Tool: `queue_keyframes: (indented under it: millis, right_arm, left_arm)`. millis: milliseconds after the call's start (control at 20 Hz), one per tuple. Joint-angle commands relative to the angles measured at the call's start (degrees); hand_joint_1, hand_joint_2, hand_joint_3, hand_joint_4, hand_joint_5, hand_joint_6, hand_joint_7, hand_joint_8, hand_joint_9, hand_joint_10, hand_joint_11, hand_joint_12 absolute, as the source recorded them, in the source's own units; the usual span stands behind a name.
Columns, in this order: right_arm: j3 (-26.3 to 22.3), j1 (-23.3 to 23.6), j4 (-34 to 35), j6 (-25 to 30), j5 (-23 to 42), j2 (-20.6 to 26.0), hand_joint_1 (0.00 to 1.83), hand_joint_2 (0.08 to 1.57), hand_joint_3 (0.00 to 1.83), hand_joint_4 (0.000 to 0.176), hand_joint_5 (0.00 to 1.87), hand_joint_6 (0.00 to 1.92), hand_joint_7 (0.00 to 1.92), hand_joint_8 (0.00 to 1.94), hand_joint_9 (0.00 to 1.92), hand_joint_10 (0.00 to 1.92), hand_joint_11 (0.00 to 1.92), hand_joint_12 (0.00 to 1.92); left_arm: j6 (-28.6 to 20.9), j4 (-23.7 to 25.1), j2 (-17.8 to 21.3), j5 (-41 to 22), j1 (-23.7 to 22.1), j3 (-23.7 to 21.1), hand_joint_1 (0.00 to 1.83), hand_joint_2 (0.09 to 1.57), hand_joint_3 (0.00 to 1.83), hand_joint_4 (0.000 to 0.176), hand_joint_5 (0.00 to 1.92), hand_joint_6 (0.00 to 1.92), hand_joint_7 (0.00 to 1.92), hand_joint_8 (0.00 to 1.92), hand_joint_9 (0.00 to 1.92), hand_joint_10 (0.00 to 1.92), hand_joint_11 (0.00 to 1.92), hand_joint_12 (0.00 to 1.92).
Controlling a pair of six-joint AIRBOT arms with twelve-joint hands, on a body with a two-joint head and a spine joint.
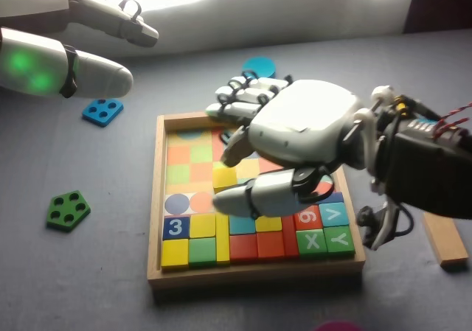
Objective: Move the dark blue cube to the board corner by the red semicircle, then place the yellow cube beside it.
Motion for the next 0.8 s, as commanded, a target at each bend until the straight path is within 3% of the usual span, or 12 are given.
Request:
queue_keyframes:
  millis: [0,600,750]
  right_arm:
    - [-0.1,0.6,-0.9,-0.2,6.8,0.0,0.00,1.16,0.00,0.000,0.72,0.04,0.13,0.01,0.00,0.00,0.00,0.00]
    - [2.4,-1.7,-0.9,1.1,7.7,-3.3,0.00,1.16,0.00,0.000,0.72,0.03,0.14,0.01,0.00,0.00,0.00,0.00]
    - [2.7,-2.8,-0.9,1.5,6.9,-3.3,0.00,1.16,0.00,0.000,0.72,0.03,0.12,0.00,0.00,0.00,0.00,0.00]
  left_arm:
    - [0.1,-2.1,-0.1,-2.6,-0.8,0.3,0.12,1.30,0.00,0.037,0.35,0.00,0.28,0.00,0.31,0.00,0.00,0.98]
    - [0.1,-2.1,-0.1,-2.5,-0.8,0.3,0.11,1.30,0.00,0.036,0.36,0.00,0.28,0.00,0.29,0.00,0.00,0.96]
    - [0.1,-2.1,-0.1,-2.4,-0.9,0.3,0.10,1.30,0.00,0.029,0.36,0.00,0.28,0.00,0.30,0.00,0.00,0.95]
